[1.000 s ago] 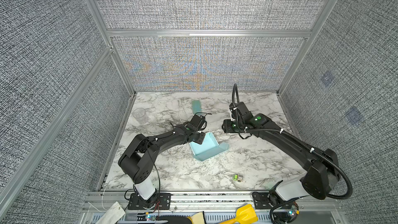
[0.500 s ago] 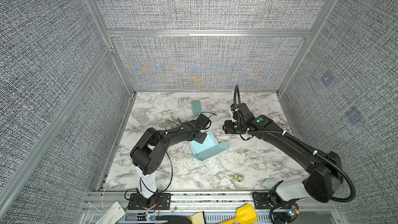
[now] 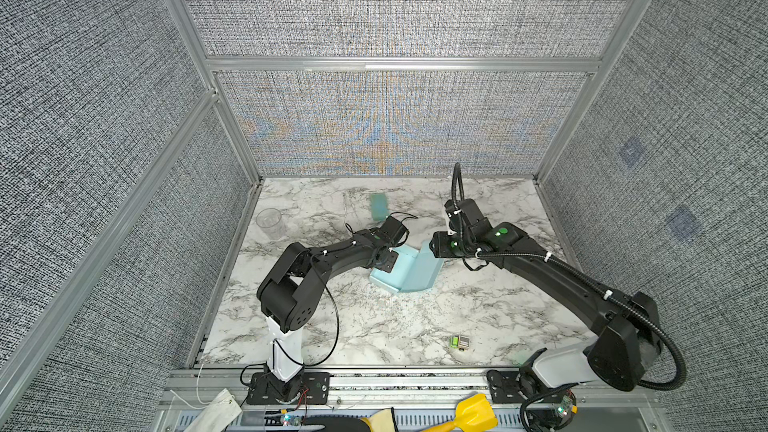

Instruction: Fold the paper box

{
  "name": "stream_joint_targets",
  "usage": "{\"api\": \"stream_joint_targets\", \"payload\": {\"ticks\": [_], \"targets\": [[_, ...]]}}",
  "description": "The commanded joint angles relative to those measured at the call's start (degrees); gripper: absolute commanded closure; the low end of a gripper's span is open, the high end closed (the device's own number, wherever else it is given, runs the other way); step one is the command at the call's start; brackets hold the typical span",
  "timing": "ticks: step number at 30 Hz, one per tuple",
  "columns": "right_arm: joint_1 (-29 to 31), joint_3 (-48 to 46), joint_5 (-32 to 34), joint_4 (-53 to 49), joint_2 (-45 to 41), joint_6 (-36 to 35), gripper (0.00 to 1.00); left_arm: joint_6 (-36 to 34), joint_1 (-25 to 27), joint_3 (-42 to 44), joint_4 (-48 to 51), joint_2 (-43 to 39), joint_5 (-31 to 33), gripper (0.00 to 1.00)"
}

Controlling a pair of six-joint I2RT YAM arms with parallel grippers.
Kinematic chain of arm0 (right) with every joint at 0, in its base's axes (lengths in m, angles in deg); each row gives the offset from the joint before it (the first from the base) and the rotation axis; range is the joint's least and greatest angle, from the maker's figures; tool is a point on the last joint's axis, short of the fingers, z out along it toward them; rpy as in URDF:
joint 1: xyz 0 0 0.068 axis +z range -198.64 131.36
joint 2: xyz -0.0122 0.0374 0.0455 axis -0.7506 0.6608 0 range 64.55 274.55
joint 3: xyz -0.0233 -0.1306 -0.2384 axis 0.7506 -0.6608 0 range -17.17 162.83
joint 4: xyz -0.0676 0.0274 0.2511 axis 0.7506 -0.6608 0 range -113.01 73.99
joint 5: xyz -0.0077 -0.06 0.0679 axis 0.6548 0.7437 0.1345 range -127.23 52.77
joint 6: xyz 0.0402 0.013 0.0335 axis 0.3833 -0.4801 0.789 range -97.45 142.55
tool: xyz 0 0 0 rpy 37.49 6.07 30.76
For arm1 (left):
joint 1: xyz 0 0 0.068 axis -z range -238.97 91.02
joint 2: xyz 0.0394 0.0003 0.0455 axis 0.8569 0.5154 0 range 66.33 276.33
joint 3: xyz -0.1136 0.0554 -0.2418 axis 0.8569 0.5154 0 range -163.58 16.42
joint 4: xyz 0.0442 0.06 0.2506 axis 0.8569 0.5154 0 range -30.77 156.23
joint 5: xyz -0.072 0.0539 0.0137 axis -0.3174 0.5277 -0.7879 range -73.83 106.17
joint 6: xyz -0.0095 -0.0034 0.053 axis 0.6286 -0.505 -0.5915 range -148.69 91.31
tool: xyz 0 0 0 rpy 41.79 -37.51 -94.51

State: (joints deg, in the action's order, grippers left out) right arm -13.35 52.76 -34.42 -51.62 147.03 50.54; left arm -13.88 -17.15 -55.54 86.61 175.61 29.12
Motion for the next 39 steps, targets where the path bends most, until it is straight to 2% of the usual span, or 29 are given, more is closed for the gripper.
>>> {"api": "stream_joint_targets", "payload": {"ticks": [1, 7, 13, 27, 33, 36, 39], "targets": [[-0.19, -0.15, 1.17, 0.81, -0.43, 0.22, 0.45, 6.84, -0.02, -1.03, 2.75, 0.69, 0.63, 0.88], [-0.62, 0.44, 3.38, 0.55, -3.36, 1.08, 0.45, 13.52, -0.08, -1.49, 3.39, 0.91, 0.15, 0.88], [-0.99, -1.11, 4.9, 2.29, -7.63, 1.94, 0.44, 17.09, -0.15, -2.83, 3.85, 1.86, -0.24, 0.88], [-0.98, -1.54, -2.36, -0.22, -1.19, 1.27, 0.45, 19.78, 0.1, 1.17, 0.45, -1.34, -3.14, 0.85], [-0.96, -1.97, -3.44, 1.15, 1.31, 0.37, 0.57, 19.69, 0.19, 1.65, -0.09, -2.96, -3.07, 0.8], [-1.0, -2.34, -3.25, 1.84, 2.12, -0.86, 0.68, 19.06, 0.11, 1.0, 0.56, -3.84, -2.43, 0.74], [-0.95, -2.01, -2.71, 2.21, 2.75, -2.27, 0.83, 17.28, -0.14, -0.04, 1.97, -4.86, -1.85, 0.64]]}}
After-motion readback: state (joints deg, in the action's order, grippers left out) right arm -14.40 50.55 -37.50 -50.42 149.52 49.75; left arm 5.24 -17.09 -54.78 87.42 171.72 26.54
